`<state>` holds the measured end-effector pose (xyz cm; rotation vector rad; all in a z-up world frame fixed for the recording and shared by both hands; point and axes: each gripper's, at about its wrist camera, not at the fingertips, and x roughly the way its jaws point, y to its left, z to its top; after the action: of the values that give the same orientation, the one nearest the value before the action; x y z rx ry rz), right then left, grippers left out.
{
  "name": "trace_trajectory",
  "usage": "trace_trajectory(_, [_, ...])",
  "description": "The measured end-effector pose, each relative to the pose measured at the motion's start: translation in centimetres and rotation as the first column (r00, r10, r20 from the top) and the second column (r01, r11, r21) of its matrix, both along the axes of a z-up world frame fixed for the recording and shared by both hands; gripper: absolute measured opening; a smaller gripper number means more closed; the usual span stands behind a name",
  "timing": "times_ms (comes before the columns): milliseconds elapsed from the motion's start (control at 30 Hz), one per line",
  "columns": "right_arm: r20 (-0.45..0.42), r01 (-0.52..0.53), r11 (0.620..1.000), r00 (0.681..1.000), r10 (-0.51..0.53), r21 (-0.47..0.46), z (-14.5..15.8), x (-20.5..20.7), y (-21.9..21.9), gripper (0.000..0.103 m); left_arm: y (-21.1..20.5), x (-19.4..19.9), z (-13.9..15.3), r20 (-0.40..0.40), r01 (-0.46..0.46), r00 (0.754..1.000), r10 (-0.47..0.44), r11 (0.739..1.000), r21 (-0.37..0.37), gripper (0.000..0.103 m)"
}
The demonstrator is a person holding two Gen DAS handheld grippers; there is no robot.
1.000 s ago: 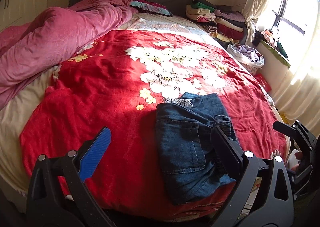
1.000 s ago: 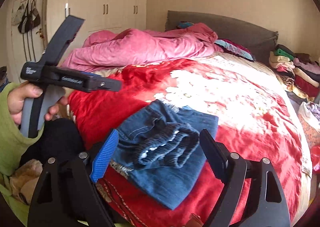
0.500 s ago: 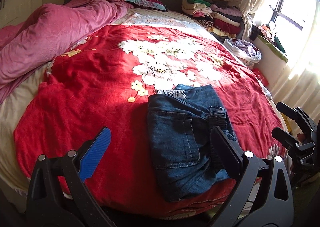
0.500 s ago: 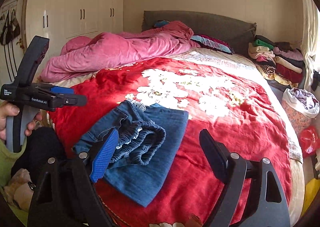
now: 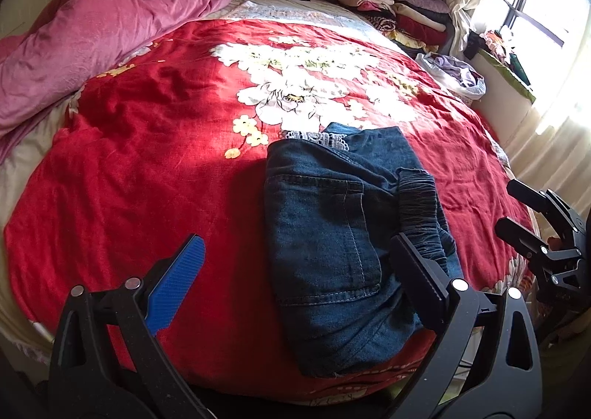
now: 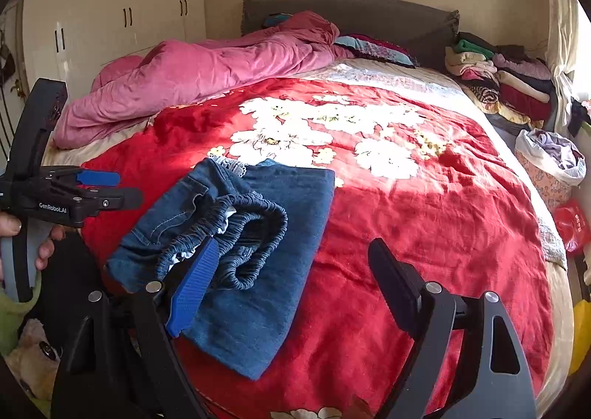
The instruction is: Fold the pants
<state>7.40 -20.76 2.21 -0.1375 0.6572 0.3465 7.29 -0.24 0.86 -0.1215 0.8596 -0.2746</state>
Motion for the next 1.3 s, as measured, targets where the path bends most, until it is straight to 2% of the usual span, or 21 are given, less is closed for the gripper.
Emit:
trace_trajectory(200, [-0.055, 0.029, 1.000, 0.998, -0.029, 0.004, -1.3, 1.0, -0.3, 0.082, 0.2, 0.6, -1.5, -0.030, -0.007, 1.000, 0.007, 1.000, -0.013, 0.093])
trace_trajectory(467, [-0.142, 0.052, 0.998, 0.989, -0.045, 0.045, -3.1, 2.9, -0.4, 0.082, 0.1, 1.7, -3.6, -0.068, -0.008, 0.998, 0.004, 0.998, -0.063, 0.093])
trace_trajectory(633, [-0.186, 0.075, 0.993, 0.981, -0.057, 0.095, -3.9, 4.5, -0.7, 0.081, -0.1, 2.5, -4.3, -0.065, -0.010, 0.998, 0.004, 0.996, -0.087, 0.093])
trace_trajectory(700, [-0.204, 0.072, 0.992, 0.978, -0.050, 0.105, -4.2, 5.0, -0.6, 0.074, -0.3, 2.8, -4.5, -0.058, -0.008, 0.998, 0.003, 0.997, -0.083, 0.093])
trace_trajectory(733, [-0.212, 0.066, 0.992, 0.976, -0.042, 0.104, -4.4, 5.4, -0.5, 0.074, -0.4, 3.0, -4.5, -0.055, -0.001, 0.998, -0.003, 0.997, -0.078, 0.093])
trace_trajectory(767, [-0.221, 0.063, 0.993, 0.974, -0.040, 0.101, -4.7, 5.7, -0.4, 0.072, -0.6, 3.1, -4.6, -0.055, 0.000, 0.998, -0.004, 0.998, -0.070, 0.091])
trace_trajectory(800, [-0.235, 0.065, 0.993, 0.971, -0.040, 0.101, -5.0, 6.0, -0.4, 0.063, -0.7, 3.2, -4.7, -0.055, 0.004, 0.998, -0.008, 0.998, -0.070, 0.087])
trace_trajectory(933, [-0.288, 0.053, 0.988, 0.958, -0.010, 0.142, -6.2, 7.1, -0.4, 0.054, -1.3, 3.4, -4.9, -0.051, 0.028, 0.998, -0.032, 0.998, -0.063, 0.082])
trace_trajectory(1300, [-0.299, 0.011, 0.978, 0.953, 0.053, 0.209, -7.1, 9.0, -0.1, 0.054, -2.3, 4.4, -5.3, -0.053, 0.063, 0.996, -0.065, 0.997, -0.040, 0.078])
